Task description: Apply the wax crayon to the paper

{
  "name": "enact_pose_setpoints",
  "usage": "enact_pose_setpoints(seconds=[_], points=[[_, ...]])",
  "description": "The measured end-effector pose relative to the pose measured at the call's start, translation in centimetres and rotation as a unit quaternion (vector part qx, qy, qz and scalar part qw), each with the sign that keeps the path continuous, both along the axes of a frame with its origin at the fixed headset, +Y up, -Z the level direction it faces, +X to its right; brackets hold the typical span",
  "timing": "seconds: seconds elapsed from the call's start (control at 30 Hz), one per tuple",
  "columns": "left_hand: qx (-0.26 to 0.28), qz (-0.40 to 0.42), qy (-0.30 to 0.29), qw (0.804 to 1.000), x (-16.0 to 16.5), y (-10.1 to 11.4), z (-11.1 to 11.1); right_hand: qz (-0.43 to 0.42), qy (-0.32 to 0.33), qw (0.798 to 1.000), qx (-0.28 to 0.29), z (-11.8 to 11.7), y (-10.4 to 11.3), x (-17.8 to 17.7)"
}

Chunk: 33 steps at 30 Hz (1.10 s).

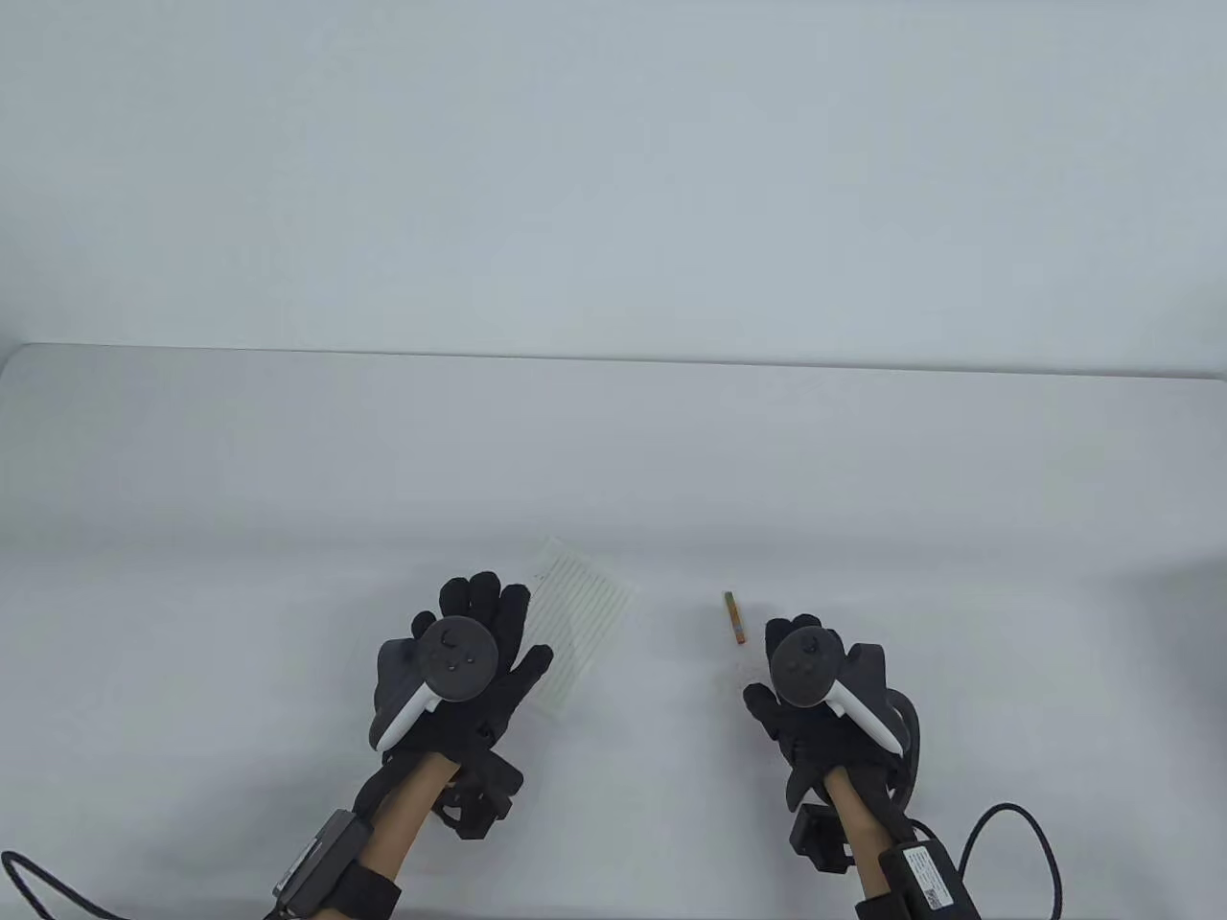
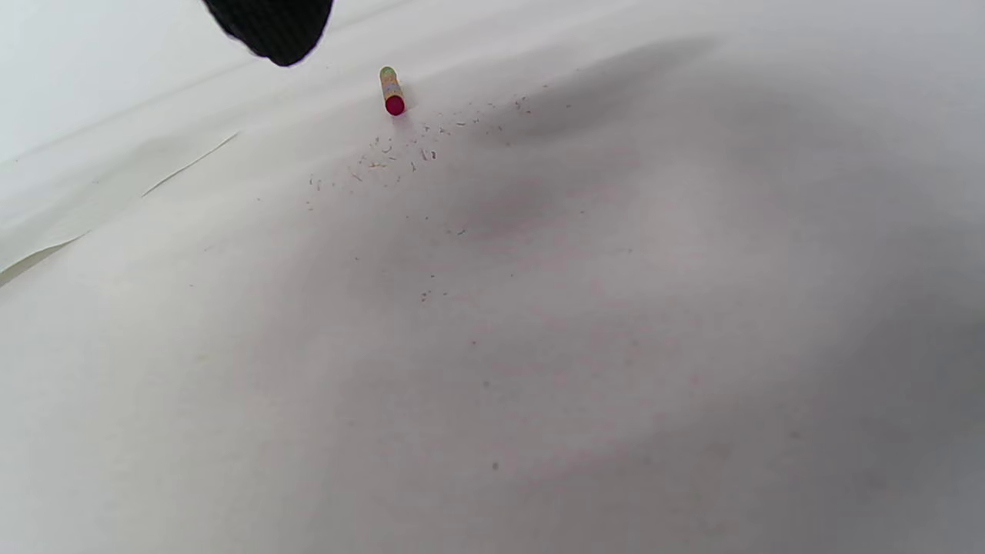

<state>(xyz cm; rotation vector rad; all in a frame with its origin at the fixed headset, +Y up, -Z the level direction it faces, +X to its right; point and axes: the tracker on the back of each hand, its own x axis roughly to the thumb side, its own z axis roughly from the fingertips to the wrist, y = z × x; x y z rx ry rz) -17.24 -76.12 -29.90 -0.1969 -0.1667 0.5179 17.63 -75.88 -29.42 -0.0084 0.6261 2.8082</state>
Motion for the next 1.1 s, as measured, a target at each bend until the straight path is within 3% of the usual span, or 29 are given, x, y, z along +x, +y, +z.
enact_pose_setpoints(seconds=[0.47, 0.9, 1.1], points=[[-0.017, -0.011, -0.059, 0.998, 0.5, -0.1, 0.1, 0.011, 0.009, 1.000, 0.008, 0.2, 0.1, -0.3], [-0.037, 0.014, -0.073, 0.997, 0.9, -0.7, 0.3, 0.047, 0.024, 0.999, 0.012, 0.4, 0.0, -1.1], [-0.019, 0.011, -0.064, 0.998, 0.6, 0.0, 0.2, 0.031, 0.025, 0.999, 0.012, 0.3, 0.2, -0.9]])
